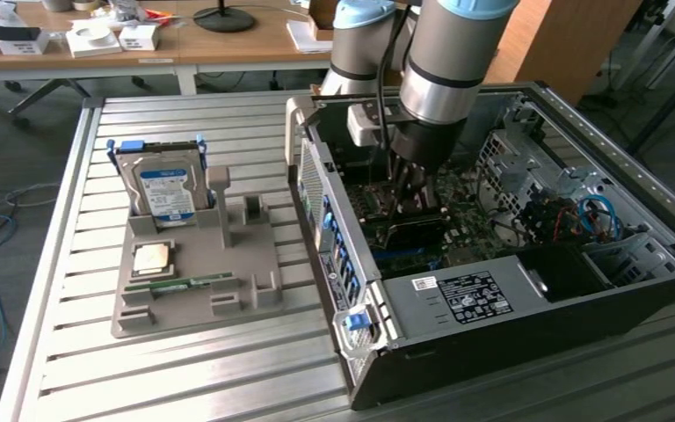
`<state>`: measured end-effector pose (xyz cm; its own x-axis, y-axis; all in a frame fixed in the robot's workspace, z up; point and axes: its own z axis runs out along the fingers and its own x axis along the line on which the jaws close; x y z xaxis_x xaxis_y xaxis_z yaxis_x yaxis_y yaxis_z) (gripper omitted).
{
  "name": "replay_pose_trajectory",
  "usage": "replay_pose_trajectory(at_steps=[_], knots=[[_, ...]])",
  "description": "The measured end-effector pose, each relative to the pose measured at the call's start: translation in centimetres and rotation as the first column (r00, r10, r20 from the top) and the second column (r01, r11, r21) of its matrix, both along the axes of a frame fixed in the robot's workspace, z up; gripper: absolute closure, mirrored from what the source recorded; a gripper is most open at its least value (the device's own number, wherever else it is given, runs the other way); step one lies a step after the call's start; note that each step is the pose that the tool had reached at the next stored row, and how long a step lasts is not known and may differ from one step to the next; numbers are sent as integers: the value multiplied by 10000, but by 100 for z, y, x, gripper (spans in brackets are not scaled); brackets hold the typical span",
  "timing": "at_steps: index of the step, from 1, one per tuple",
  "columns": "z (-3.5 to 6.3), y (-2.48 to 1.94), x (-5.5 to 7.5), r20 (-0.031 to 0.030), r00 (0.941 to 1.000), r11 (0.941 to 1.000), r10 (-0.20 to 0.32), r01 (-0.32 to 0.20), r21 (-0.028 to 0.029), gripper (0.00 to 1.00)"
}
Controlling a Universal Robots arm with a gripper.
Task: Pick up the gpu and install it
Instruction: 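Press down on the gpu until it lock into place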
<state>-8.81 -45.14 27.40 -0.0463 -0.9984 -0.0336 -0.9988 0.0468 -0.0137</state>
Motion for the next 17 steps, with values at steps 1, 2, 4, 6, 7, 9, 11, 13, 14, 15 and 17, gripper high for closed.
replay_pose_trajectory(at_steps=[1,2,4,6,7,9,11,13,14,15,17], knots=[[-8,0,0,-2,10000,10000,0,0,-3,89],[-16,0,0,-2,10000,10000,0,0,-4,89],[-18,-1,0,-2,10000,10000,0,0,-5,89],[-18,-1,0,-2,10000,10000,0,0,-5,89],[-19,-1,0,-3,10000,10000,0,0,-5,89],[-37,0,0,-1,10000,10000,0,0,-2,89],[-53,0,0,-2,10000,10000,1,-1,-3,89],[-57,-1,0,-3,10000,10000,0,0,-5,89],[-57,-1,0,-2,10000,10000,0,0,-5,89],[-57,-1,0,-3,10000,10000,0,0,-6,89],[-63,0,0,-1,10000,10000,0,0,-1,89]])
